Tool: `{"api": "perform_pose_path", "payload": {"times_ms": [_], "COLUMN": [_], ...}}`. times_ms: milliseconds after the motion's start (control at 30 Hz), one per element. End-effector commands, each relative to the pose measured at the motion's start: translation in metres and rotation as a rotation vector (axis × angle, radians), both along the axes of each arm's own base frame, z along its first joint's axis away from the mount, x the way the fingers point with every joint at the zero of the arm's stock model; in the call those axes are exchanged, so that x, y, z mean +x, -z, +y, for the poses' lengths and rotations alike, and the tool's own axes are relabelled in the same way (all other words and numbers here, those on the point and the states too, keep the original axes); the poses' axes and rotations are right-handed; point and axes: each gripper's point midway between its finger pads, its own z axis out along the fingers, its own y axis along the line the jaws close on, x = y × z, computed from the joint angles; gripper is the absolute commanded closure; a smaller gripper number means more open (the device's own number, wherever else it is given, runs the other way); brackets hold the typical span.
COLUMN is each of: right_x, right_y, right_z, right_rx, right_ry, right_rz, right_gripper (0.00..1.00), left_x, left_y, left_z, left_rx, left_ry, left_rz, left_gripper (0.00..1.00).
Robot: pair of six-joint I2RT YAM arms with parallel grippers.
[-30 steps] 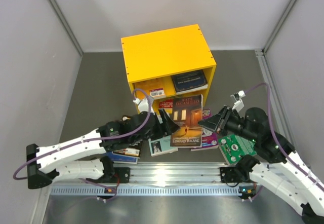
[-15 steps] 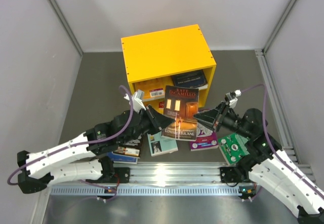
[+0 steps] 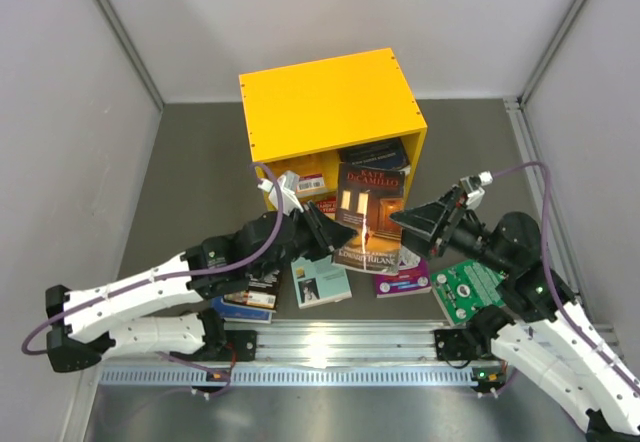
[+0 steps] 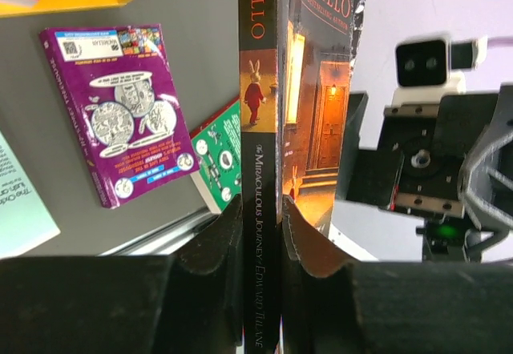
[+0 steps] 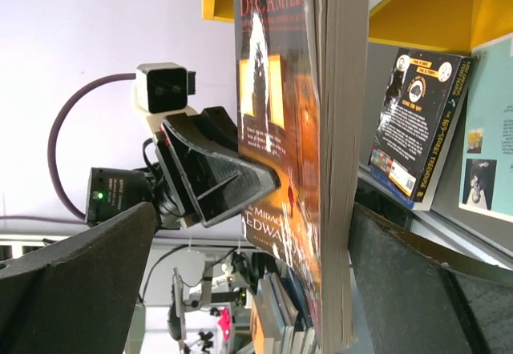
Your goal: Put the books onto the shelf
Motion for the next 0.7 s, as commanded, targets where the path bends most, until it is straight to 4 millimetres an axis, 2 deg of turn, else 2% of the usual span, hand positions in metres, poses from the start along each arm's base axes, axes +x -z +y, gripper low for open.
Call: {"api": "perform_pose_path", "payload": {"times_ms": [0,67,200,333,667], "right_x": [-0.020,-0.023,-0.024,-0.024,-0.018], "right_y": [-0.018,-0.013,0.012,0.013,0.024], "right_z": [-0.007,-0.010,-0.014,-0.015,-0.006], "right_rx": [0.040,0.039,-0.021,-0.014,0.016], "right_ry": [-0.032,-0.027,-0.007,0.004,-0.018], "right_rz": [-0.023,-0.011,0.078,0.084,0.148], "right_gripper": [0.00,0.00,0.00,0.00,0.00], "left_x": [0.031,0.038,0.049,0.058,0.059], "left_y": [-0.046,-0.051,-0.070,-0.081,-0.062], "left_z": [-0.001,0.000,0.002,0.005,-0.006], "left_rx": [-0.099,-0.111,-0.193,-0.227,-0.268], "left_ry": [-0.140,-0.186,-0.261,-0.299,-0.302], "left_rz": [-0.103,-0.104,-0.105,-0.106,-0.027], "left_gripper": [1.00,1.00,1.00,1.00,1.00]}}
